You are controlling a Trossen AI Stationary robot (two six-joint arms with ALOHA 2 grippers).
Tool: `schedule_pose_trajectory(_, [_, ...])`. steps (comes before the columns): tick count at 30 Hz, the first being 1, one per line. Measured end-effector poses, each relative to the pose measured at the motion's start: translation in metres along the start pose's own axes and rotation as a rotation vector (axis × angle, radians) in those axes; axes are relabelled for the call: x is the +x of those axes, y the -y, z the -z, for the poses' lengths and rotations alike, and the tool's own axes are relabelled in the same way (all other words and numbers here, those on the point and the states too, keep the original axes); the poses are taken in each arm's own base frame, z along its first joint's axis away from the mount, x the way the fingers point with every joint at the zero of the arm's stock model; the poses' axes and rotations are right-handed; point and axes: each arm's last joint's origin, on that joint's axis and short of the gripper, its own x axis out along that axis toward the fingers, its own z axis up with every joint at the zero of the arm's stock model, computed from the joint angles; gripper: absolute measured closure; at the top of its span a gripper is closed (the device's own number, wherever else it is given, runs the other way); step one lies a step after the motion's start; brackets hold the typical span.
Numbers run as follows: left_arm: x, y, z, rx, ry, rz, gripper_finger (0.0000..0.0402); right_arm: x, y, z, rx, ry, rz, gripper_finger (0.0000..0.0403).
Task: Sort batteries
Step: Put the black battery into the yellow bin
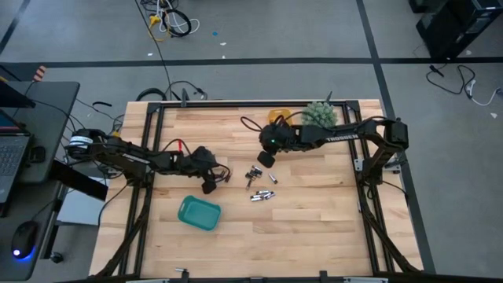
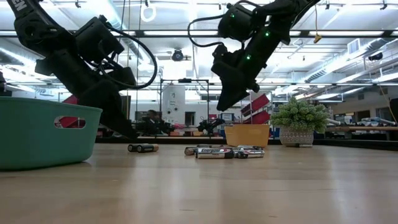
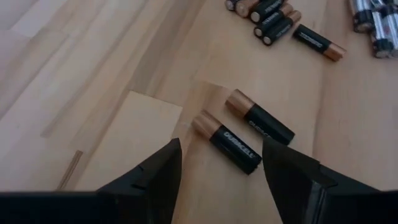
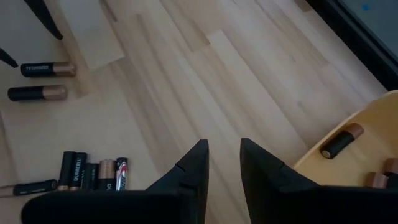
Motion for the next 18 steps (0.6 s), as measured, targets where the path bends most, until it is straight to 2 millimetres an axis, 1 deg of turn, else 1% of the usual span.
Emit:
schedule_pose_trajectory(7, [-0.0008,0.0049,0.0012,0.024,-0.001,0.015,0.0183,-0.0006,-0.0024,-0.0005,-0.002,0.011,-0.005,0.0325])
schedule_pose_trajectory(14, [-0.0008,0.0041,0.0011,0.023,0.006,-0.012,0.0183,-0.0005,-0.0022,-0.0005,-0.002,0.011,-0.004,0.0324])
schedule_pose_trajectory(18, [0.0022,0.0059,0.0036,0.079,-0.008,-0.008,0.0183,-0.0005,-0.0023,-0.0006,-0.001,0.011,-0.005,0.0325])
